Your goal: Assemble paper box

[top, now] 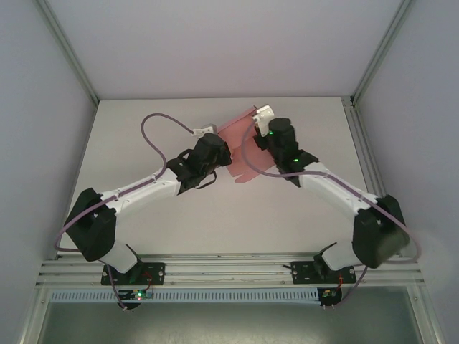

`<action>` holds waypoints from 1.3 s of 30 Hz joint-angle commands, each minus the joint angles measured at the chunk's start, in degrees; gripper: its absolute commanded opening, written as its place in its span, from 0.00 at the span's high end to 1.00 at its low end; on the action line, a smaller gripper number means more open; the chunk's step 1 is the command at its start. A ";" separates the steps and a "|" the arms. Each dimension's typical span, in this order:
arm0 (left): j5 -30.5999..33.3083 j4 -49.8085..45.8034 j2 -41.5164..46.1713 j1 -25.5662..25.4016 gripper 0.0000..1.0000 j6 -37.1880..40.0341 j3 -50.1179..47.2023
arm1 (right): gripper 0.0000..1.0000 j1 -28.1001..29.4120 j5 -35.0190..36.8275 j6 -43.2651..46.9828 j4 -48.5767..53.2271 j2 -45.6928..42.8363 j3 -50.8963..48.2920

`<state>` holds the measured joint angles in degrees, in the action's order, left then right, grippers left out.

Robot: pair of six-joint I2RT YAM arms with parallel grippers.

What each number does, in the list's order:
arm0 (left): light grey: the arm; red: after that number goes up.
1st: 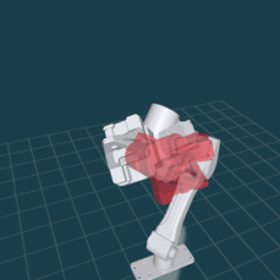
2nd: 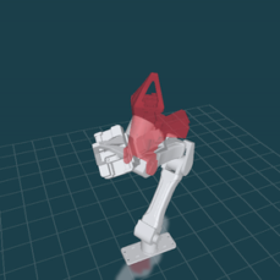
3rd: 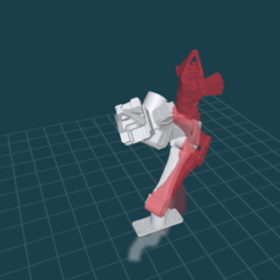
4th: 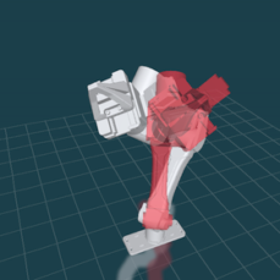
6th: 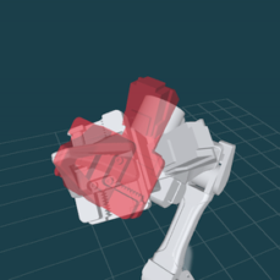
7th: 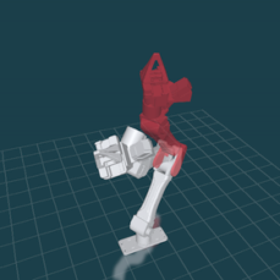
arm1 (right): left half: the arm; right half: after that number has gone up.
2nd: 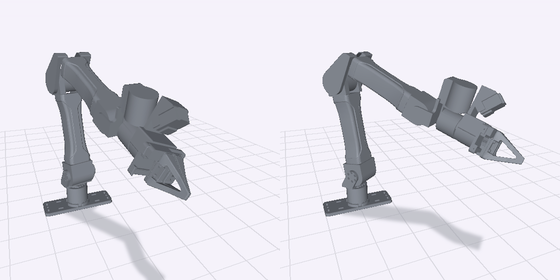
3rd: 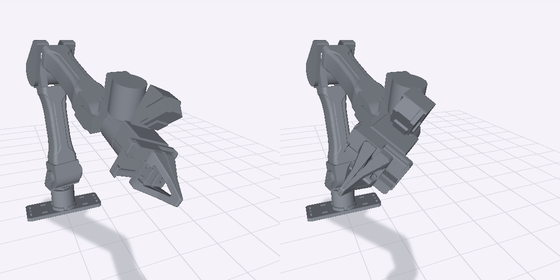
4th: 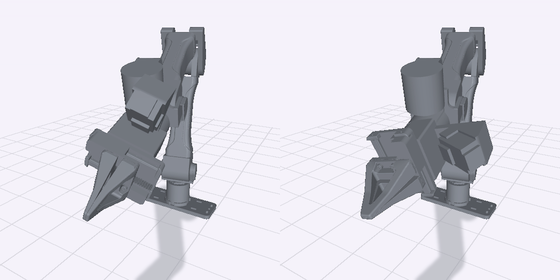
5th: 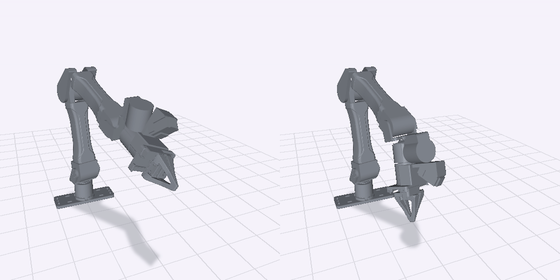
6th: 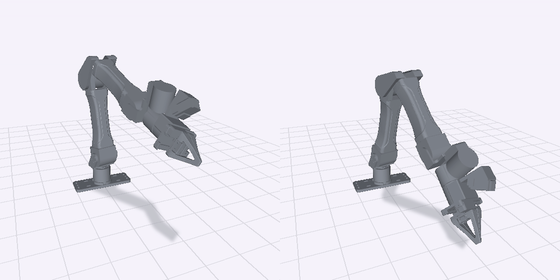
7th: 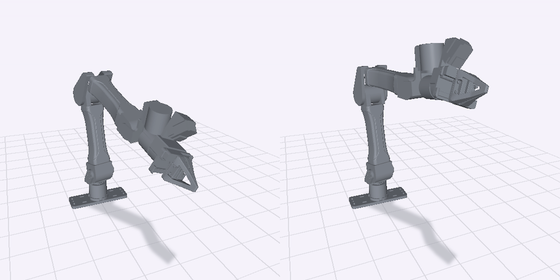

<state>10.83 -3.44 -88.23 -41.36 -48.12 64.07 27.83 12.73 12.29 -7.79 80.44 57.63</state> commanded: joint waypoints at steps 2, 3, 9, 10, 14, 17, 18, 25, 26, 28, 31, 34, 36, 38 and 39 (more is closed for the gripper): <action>-0.78 3.44 3.63 -1.46 1.00 4.26 -0.83 | 0.60 -2.22 -15.49 -4.94 6.09 -3.89 -1.46; -0.74 3.59 3.83 -1.38 1.00 4.46 -1.02 | 0.60 -2.42 -15.02 -4.71 6.82 -4.63 -1.51; -2.78 4.41 4.55 -1.47 1.00 7.07 -1.80 | 0.53 -4.50 -12.74 -4.44 7.28 -7.06 -1.93; -3.51 4.65 4.55 -1.44 1.00 7.68 -1.95 | 0.53 -4.71 -12.54 -4.40 7.54 -6.97 -1.58; -3.72 4.28 4.62 -1.52 1.00 8.13 -2.01 | 0.64 -4.92 -11.31 -4.04 7.96 -7.38 -0.69; -3.68 3.62 4.55 -1.52 1.00 7.75 -1.93 | 0.82 -4.99 -8.58 -4.14 7.74 -7.51 -0.54; -3.71 3.56 4.55 -1.59 1.00 7.31 -1.85 | 0.83 -4.83 -6.33 -4.59 7.34 -7.26 -0.54; 0.56 -2.74 2.04 -5.05 1.00 2.96 3.43 | 0.94 1.25 39.03 -1.01 0.84 1.47 1.00; 0.56 -2.94 1.75 -5.33 1.00 2.01 3.98 | 0.94 1.30 43.77 -0.46 0.20 3.29 1.70; 0.48 -2.16 1.57 -5.77 1.00 -0.45 4.09 | 0.93 0.62 49.83 1.76 -2.13 6.49 2.49; 1.17 -1.86 1.33 -5.88 1.00 -2.87 4.00 | 0.92 -1.10 53.52 6.78 -10.50 9.30 0.82; 2.62 -3.44 0.95 -5.88 1.00 -3.85 4.48 | 0.91 -2.05 56.30 12.77 -19.49 10.39 -0.70; 3.13 -4.08 0.71 -5.92 1.00 -4.65 4.66 | 0.90 -2.54 56.17 14.70 -23.07 10.49 -1.20; 2.97 -3.96 0.36 -5.91 1.00 -4.86 4.80 | 0.86 -2.74 53.10 13.76 -23.86 9.85 -1.67; 2.89 -3.81 0.04 -5.89 1.00 -4.59 4.87 | 0.83 -2.67 49.13 11.74 -22.33 8.80 -2.09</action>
<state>17.10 -2.37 -91.46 -44.12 -49.04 67.26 32.80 38.72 20.47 -21.56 87.42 56.84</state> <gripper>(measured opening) 0.059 0.165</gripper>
